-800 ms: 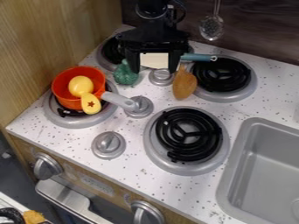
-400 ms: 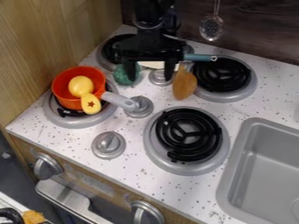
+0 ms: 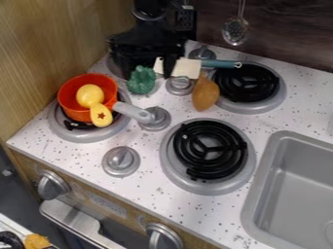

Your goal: Moved the pan

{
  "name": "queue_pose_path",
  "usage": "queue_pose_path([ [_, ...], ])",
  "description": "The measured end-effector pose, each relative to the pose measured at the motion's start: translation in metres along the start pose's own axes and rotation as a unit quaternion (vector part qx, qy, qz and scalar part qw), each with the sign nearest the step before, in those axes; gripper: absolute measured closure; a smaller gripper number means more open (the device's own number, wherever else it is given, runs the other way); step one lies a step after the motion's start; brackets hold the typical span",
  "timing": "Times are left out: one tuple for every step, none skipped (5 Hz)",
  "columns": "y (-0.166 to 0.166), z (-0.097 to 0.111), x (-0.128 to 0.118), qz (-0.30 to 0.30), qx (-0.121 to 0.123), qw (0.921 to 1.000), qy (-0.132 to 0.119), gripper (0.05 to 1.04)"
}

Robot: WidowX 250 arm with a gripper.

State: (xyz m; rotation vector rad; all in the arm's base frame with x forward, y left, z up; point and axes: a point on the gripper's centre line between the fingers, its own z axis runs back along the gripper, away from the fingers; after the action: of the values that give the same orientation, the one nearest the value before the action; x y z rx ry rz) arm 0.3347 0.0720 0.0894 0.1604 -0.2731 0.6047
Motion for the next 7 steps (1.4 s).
queue_pose_path([
  [0.013,-0.003,0.014,0.027,0.027,0.9993,-0.001,0.083],
  [0.026,-0.013,0.021,0.074,0.045,0.9960,0.023,0.083],
  [0.031,-0.020,0.027,0.099,0.031,0.9945,0.013,0.083],
  [0.039,-0.027,0.027,0.123,0.025,0.9921,0.008,0.083],
  [0.040,-0.033,0.026,0.137,0.020,0.9903,0.002,0.083],
  [0.039,-0.045,0.022,0.139,0.021,0.9899,0.015,0.083],
  [0.038,-0.045,0.023,0.154,0.017,0.9878,0.014,0.083],
])
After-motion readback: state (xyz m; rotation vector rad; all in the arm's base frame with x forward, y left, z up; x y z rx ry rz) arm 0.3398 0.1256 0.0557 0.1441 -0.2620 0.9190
